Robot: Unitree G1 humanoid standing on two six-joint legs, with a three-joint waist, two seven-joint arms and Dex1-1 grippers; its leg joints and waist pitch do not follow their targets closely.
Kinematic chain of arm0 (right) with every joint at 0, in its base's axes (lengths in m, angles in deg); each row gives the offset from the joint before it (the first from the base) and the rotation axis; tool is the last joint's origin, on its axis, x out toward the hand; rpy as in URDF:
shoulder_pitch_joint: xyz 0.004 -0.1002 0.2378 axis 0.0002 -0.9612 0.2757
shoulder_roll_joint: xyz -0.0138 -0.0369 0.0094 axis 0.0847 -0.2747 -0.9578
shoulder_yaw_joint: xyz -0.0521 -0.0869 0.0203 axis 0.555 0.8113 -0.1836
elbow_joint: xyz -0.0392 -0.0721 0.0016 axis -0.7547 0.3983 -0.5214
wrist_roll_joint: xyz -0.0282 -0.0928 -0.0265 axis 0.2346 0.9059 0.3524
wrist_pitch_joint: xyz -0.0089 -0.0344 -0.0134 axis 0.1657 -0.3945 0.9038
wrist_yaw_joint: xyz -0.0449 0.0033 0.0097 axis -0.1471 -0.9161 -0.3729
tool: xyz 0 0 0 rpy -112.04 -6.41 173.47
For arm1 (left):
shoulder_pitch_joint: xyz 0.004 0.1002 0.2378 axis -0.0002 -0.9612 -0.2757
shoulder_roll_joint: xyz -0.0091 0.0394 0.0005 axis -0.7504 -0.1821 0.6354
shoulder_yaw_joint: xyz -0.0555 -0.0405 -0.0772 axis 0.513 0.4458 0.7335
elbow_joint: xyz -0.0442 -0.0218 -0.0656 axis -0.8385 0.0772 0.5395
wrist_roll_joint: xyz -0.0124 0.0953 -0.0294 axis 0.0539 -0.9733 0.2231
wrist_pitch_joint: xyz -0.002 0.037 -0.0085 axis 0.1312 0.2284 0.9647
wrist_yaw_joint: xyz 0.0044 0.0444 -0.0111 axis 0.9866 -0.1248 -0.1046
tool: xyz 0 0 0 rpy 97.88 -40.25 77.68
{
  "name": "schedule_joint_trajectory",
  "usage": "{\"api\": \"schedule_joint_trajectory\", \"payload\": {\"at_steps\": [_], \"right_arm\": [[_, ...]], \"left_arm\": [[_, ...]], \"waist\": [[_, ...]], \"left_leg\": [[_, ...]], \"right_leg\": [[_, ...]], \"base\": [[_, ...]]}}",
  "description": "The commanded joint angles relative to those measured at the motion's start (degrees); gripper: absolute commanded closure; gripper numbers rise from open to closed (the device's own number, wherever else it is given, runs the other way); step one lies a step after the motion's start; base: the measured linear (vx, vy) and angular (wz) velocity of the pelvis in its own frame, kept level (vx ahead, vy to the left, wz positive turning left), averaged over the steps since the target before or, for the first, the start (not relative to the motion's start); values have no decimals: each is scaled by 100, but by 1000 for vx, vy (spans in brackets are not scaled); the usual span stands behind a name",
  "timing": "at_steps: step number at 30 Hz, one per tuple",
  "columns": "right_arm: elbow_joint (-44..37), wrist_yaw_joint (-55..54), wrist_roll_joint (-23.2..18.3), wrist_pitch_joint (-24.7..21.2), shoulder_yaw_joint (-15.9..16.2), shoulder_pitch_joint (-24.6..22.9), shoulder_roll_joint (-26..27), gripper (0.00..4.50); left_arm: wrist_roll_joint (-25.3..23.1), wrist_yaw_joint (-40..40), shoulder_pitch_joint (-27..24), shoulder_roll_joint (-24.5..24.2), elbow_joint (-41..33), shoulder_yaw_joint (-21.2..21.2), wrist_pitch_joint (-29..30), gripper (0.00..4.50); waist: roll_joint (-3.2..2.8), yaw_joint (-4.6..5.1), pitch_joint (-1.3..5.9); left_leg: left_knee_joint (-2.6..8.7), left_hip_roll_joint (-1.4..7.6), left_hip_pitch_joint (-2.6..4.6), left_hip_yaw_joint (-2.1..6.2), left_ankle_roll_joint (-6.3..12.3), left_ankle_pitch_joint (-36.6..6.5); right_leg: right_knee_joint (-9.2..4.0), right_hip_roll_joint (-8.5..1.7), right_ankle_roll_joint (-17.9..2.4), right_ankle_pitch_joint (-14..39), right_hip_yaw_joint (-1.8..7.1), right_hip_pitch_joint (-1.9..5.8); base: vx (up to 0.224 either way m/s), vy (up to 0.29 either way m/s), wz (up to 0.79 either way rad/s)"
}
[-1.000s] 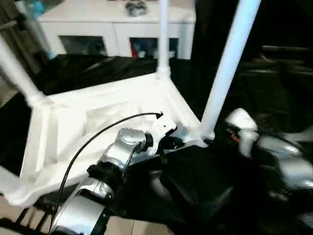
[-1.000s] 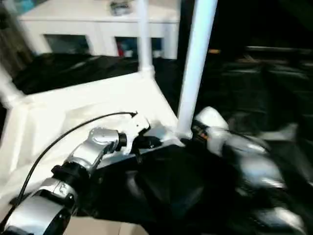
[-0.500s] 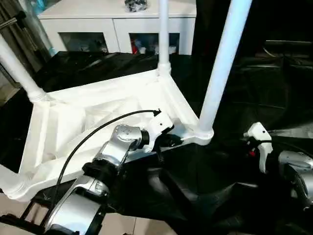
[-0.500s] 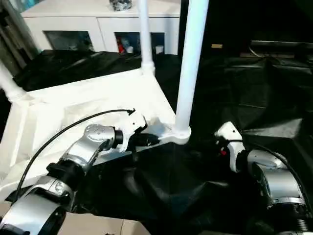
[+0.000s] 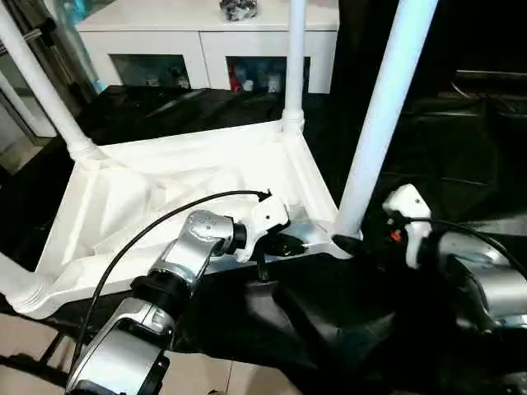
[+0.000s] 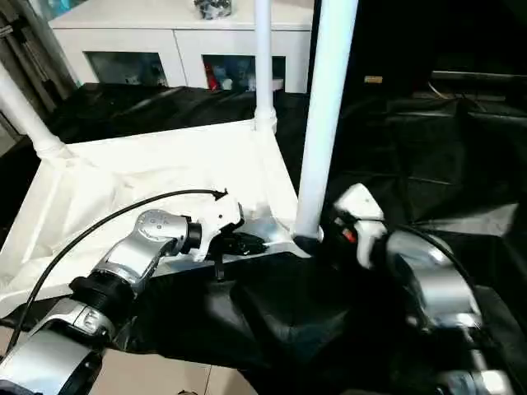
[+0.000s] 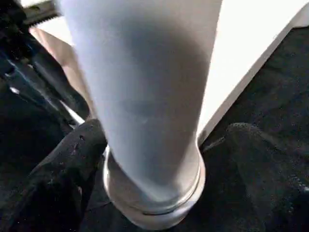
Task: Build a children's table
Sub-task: Rotate leg to tighten
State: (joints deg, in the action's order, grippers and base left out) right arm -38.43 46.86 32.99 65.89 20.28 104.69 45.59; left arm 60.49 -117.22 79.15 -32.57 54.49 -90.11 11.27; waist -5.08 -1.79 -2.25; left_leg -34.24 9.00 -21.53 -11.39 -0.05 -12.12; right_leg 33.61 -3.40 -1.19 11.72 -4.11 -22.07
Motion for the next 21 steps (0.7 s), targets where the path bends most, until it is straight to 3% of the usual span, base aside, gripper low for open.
{"api": "schedule_joint_trajectory", "payload": {"at_steps": [1,8,21], "right_arm": [[120,-17,111,83,145,159,92,17],[522,-46,179,194,350,398,204,81],[928,-192,211,352,421,570,432,177]], "left_arm": [[-110,-120,-123,-114,9,-142,88,450],[-83,-117,-147,-149,-29,-158,115,450],[-14,55,-97,-121,44,-74,264,450]], "waist": [[115,-3,364],[141,5,333],[112,107,342]], "left_leg": [[294,504,63,237,900,-123],[300,497,63,231,744,-387],[288,480,50,239,783,-373]], "right_leg": [[-268,-600,-1557,-106,297,295],[-306,-594,-1488,423,311,290],[-291,-580,-1555,297,301,302]], "base": [[0,0,0],[0,0,0],[0,0,0]]}}
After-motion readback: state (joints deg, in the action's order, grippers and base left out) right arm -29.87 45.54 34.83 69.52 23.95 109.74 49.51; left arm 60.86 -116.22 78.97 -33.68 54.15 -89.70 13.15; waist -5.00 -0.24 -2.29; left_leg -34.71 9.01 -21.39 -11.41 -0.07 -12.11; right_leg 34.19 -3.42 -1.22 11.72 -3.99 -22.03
